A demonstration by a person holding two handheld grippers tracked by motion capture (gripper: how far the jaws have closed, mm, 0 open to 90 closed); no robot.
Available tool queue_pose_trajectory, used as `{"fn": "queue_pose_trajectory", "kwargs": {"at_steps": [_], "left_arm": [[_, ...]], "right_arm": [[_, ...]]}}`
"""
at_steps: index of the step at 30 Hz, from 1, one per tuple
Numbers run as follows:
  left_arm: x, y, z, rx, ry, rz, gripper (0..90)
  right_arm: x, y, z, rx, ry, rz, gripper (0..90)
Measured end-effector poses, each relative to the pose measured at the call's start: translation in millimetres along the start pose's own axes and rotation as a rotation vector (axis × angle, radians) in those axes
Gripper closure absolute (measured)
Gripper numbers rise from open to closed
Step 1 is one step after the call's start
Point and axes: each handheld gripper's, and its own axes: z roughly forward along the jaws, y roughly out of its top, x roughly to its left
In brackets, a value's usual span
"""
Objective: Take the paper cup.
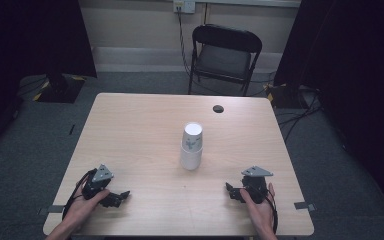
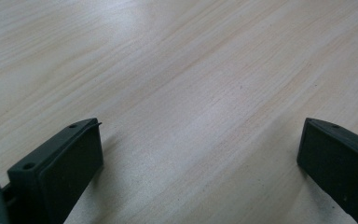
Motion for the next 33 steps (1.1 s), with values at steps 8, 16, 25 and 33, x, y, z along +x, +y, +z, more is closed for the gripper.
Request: {"fn": "queue_pose_trajectory", "kwargs": {"at_steps": [8, 16, 25, 33], "left_arm": [[1.0, 1.2, 1.2, 0.001, -0.004, 0.0, 0.0], [1.2, 1.9, 1.8, 0.003, -0.003, -0.001, 0.0], [0.0, 1.3, 1.5, -0.003, 0.005, -0.007, 0.1], [0.0, 1.4, 1.5, -0.002, 0.005, -0.006, 0.1]], "right_arm": [[-0.1, 3.4, -0.2, 0.014, 0.052, -0.007, 14.2], [13.2, 17.3, -10.8, -0.073, 0.115, -0.053, 16.1], [30.5, 39.6, -16.3, -0.132, 0.193, -0.112, 19.4], [39.4, 66.7, -20.9, -0.194, 0.271, -0.119, 19.6]]}}
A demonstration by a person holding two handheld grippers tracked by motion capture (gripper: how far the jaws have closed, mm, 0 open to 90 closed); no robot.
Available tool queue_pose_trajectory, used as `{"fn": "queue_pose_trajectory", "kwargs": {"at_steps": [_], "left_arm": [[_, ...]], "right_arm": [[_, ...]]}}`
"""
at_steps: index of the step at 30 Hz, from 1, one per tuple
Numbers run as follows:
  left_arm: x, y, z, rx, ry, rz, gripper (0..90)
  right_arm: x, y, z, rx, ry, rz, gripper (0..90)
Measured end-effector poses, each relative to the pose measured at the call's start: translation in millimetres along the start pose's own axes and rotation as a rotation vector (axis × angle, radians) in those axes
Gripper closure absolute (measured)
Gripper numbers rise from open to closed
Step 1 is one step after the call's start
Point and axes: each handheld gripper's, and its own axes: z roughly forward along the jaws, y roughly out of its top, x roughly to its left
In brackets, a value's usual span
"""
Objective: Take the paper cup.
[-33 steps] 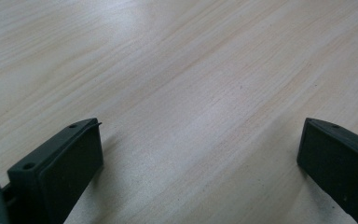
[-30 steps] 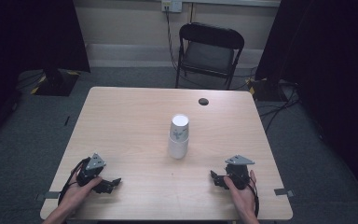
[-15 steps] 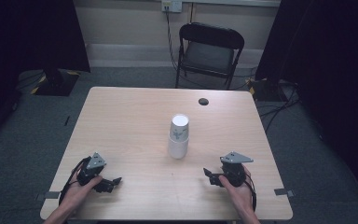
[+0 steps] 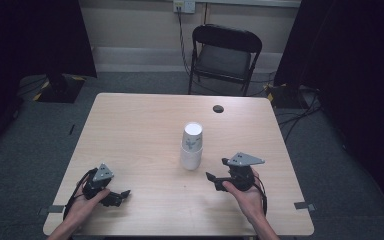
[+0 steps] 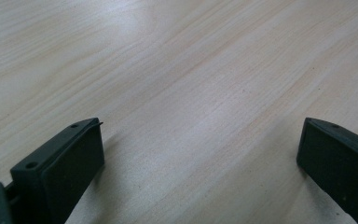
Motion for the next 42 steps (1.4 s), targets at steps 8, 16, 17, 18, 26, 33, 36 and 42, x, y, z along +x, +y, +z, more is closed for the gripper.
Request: {"fn": "queue_pose_trajectory", "kwargs": {"at_steps": [8, 16, 17, 18, 26, 33, 36, 42], "left_arm": [[0.0, 0.0, 0.0, 0.0, 0.0, -0.001, 0.1], [0.0, 0.0, 0.0, 0.0, 0.0, -0.001, 0.1], [0.0, 0.0, 0.0, 0.0, 0.0, -0.001, 0.1], [0.0, 0.0, 0.0, 0.0, 0.0, -0.001, 0.1], [0.1, 0.1, 0.0, 0.0, 0.0, 0.0, 0.1], [0.0, 0.0, 0.0, 0.0, -0.001, -0.001, 0.1], [0.1, 0.0, 0.0, 0.0, -0.001, -0.001, 0.1], [0.0, 0.0, 0.0, 0.0, 0.0, -0.001, 0.1]], "right_arm": [[-1.4, 16.8, 0.6, -0.029, 0.004, -0.035, 20.1], [-1.6, 41.4, 6.4, -0.087, 0.022, -0.057, 17.9], [-1.6, 41.4, 6.4, -0.087, 0.022, -0.057, 17.9], [-0.9, 44.8, 7.7, -0.093, 0.025, -0.056, 17.0], [-2.6, 71.4, 28.1, -0.133, 0.032, -0.059, 13.8], [-0.2, 84.6, 45.5, -0.148, 0.041, -0.067, 14.2], [0.9, 87.6, 50.5, -0.151, 0.042, -0.073, 14.2], [-0.2, 95.9, 59.7, -0.165, 0.035, -0.072, 15.0]]}}
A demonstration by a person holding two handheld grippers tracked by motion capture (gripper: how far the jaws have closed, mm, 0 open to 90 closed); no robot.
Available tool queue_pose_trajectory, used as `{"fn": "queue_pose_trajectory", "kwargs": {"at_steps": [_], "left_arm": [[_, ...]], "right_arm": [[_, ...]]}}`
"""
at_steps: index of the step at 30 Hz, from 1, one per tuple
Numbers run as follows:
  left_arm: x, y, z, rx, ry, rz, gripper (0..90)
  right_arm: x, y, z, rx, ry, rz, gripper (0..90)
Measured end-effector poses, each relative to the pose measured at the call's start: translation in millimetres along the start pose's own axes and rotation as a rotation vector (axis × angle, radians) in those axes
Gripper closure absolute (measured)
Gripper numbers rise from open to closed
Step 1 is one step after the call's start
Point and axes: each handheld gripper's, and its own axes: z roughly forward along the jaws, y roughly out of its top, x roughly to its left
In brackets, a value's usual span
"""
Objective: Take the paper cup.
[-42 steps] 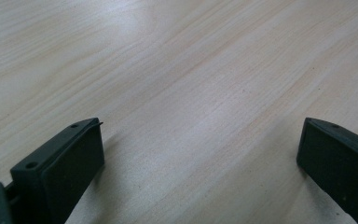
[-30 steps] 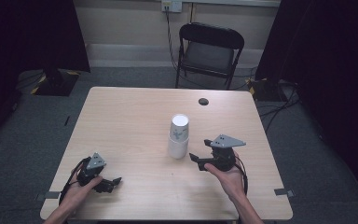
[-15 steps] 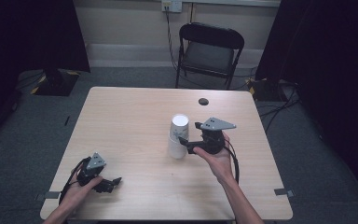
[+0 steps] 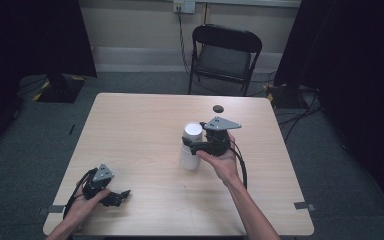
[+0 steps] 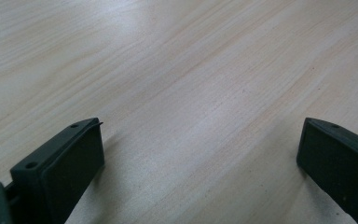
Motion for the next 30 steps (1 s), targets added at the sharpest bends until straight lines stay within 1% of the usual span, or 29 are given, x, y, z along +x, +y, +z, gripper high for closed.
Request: {"fn": "queue_pose_trajectory", "kwargs": {"at_steps": [4, 5, 7, 12, 14, 15, 17, 19, 25, 30], "left_arm": [[0.0, 0.0, 0.0, 0.0, 0.0, 0.0, 0.1], [0.0, 0.0, 0.0, 0.0, 0.0, 0.0, 0.1], [0.0, 0.0, 0.0, 0.0, 0.0, 0.0, 0.1], [0.0, 0.0, 0.0, 0.0, 0.0, 0.0, 0.1], [0.0, 0.0, 0.0, 0.0, 0.0, 0.0, 0.1], [0.0, 0.0, 0.0, 0.0, 0.0, 0.0, 0.1], [0.0, 0.0, 0.0, 0.0, 0.0, 0.0, 0.1], [0.0, 0.0, 0.0, 0.0, 0.0, 0.0, 0.1], [0.0, 0.0, 0.0, 0.0, 0.0, 0.0, 0.1], [-0.4, 0.4, 0.4, 0.001, 0.0, -0.004, 0.0]], "right_arm": [[0.5, -0.7, 4.5, 0.007, 0.009, -0.005, 17.0], [-0.1, -1.9, 7.5, 0.012, 0.018, 0.011, 18.9], [-0.5, -2.4, 8.3, 0.004, 0.023, 0.017, 21.8], [-1.5, -5.0, 11.0, 0.019, 0.033, 0.031, 24.1], [-1.8, -6.6, 11.0, 0.006, 0.037, 0.042, 26.3], [-1.7, -8.0, 10.3, -0.008, 0.033, 0.049, 27.4], [-1.6, -8.5, 10.3, -0.012, 0.032, 0.051, 27.7], [-1.8, -10.0, 10.8, -0.005, 0.027, 0.049, 28.9], [-2.6, -9.7, 10.3, -0.007, 0.021, 0.05, 30.5], [-1.6, -5.6, 8.4, -0.017, 0.01, 0.042, 30.7]]}}
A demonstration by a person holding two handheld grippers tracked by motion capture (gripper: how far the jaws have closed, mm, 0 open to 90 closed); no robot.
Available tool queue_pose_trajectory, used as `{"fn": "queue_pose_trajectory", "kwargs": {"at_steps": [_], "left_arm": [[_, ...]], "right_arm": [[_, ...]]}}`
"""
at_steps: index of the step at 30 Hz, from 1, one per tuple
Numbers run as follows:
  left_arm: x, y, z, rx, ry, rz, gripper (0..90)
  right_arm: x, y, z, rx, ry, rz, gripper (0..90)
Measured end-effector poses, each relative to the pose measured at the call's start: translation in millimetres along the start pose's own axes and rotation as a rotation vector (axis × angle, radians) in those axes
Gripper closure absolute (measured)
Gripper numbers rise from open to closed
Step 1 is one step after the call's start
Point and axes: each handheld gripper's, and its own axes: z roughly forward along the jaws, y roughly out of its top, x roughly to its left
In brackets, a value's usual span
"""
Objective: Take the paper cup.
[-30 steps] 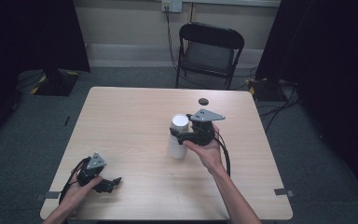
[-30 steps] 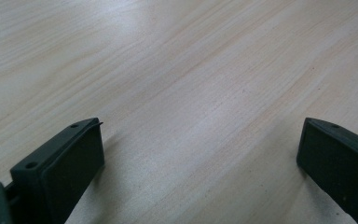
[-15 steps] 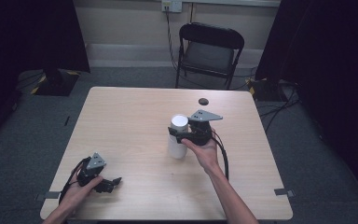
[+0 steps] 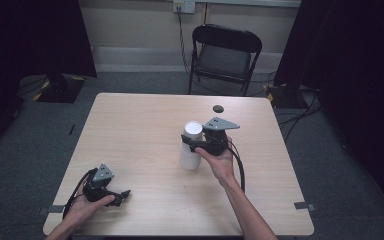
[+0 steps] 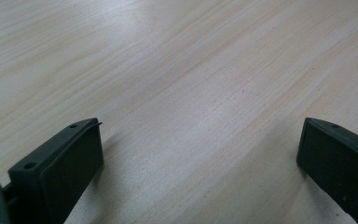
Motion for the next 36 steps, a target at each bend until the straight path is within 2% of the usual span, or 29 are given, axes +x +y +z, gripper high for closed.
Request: {"fn": "queue_pose_trajectory", "kwargs": {"at_steps": [17, 23, 28, 36], "left_arm": [[0.0, -0.2, -0.4, -0.001, 0.003, 0.0, 0.0], [-0.2, -0.4, -1.3, -0.006, 0.005, 0.001, 2.5], [-1.2, -0.3, -2.7, -0.008, 0.007, -0.009, 6.9], [-1.4, 0.5, -4.5, -0.012, 0.005, 0.0, 14.8]], "right_arm": [[-0.5, 15.0, -5.9, -0.018, -0.002, 0.016, 31.4], [-0.3, 21.1, -8.4, -0.02, -0.005, 0.029, 31.9], [-1.1, 22.4, -9.5, -0.03, -0.004, 0.041, 32.2], [-1.1, 31.0, -14.5, -0.053, -0.005, 0.042, 32.5]]}}
